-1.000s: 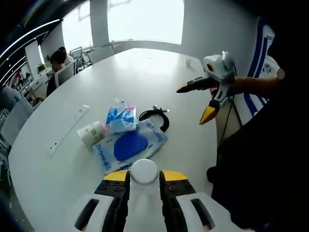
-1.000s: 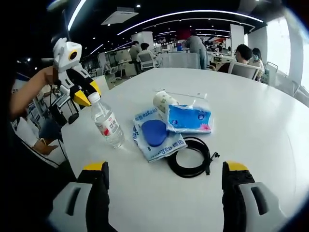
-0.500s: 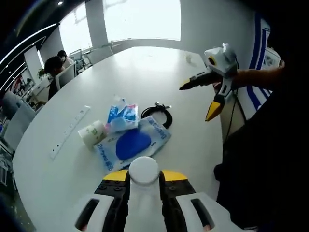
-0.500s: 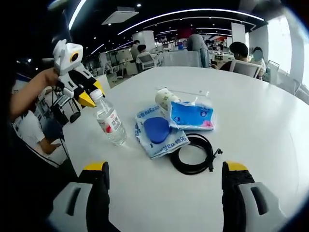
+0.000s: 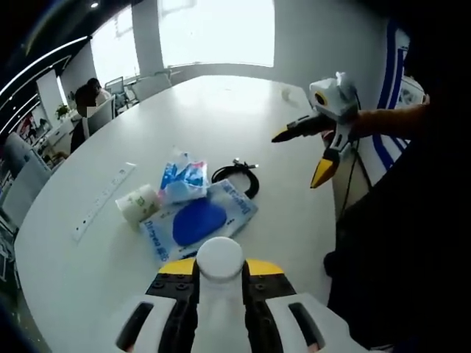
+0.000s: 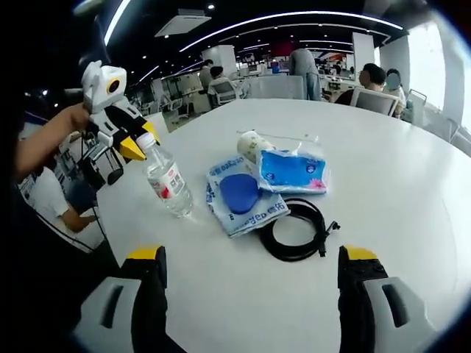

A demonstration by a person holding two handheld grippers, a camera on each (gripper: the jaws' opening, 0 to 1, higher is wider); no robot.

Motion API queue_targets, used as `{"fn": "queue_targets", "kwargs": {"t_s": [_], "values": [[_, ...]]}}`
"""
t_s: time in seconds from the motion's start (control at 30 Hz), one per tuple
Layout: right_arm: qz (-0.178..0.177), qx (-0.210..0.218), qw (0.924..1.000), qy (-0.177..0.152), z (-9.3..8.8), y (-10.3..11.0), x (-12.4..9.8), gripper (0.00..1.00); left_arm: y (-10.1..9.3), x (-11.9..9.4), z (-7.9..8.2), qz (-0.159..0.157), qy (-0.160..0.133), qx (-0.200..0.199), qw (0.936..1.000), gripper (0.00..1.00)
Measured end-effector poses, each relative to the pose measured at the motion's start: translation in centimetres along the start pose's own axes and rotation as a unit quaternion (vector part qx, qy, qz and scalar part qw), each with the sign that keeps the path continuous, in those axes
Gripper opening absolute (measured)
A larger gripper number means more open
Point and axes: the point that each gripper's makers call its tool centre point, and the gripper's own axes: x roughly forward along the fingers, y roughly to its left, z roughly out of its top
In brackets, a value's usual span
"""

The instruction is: Arrange the tabletop items into an orderly group along one side of the table until the central work area is clear of visible clutter.

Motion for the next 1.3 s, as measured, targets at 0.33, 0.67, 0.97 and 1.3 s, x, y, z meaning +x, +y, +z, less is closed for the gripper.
{"fn": "queue_targets", "kwargs": {"t_s": [0.33, 0.67, 0.97, 1.3], "values": [[-0.009, -0.007, 0.9999, -0.012, 1.5, -0.7, -0.2, 0.93, -0.2, 0.0, 0.0, -0.012, 0.013, 0.007, 0.9998, 0.19], [-0.017, 0.002, 0.9998, -0.012, 1.1, -1.0, 0.0, 0.93, 0.6, 0.0, 0.0, -0.009, 0.016, 0.005, 0.9998, 0.18], [-0.024, 0.01, 0.9995, -0.015, 1.0, -1.7, 0.1, 0.93, 1.8, -0.8, 0.4, -0.012, 0.005, -0.013, 0.9998, 0.17], [-0.037, 0.02, 0.999, -0.017, 0.9, -2.0, -0.1, 0.93, 5.1, -1.9, 0.3, 0.004, 0.005, -0.013, 0.9999, 0.17]]}}
